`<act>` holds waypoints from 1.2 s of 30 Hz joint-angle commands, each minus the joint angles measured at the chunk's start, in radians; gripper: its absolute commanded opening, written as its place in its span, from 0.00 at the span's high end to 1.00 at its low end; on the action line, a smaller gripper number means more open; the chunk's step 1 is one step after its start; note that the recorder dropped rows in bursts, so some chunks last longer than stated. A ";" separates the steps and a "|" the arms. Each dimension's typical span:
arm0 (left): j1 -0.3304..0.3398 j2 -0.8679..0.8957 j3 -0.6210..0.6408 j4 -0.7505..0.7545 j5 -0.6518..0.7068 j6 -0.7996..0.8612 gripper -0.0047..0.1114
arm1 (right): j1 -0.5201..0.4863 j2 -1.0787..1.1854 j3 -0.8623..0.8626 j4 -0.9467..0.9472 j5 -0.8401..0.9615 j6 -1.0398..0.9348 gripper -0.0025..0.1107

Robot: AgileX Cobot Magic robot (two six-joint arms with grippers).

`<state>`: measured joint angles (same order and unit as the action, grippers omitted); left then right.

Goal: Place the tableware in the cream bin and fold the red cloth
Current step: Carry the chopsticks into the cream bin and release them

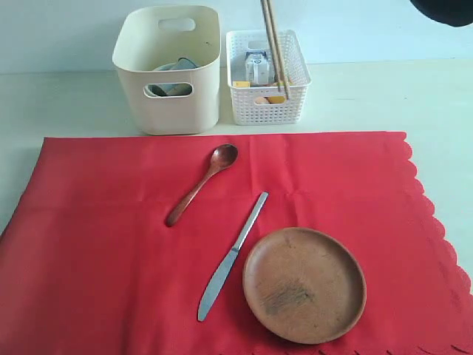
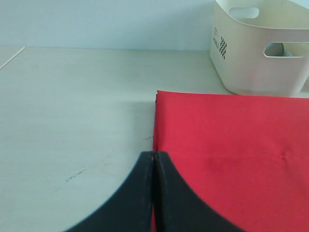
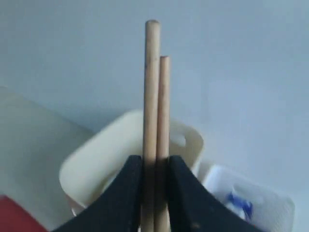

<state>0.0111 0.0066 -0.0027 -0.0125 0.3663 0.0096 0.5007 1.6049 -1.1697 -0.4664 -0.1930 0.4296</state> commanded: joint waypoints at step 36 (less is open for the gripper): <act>0.002 -0.007 0.003 0.002 -0.013 0.001 0.96 | 0.045 0.503 -0.475 0.005 -0.399 0.067 0.98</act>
<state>0.0111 0.0066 -0.0027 -0.0125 0.3663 0.0096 0.5448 2.0851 -1.6063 -0.4897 -0.5794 0.5084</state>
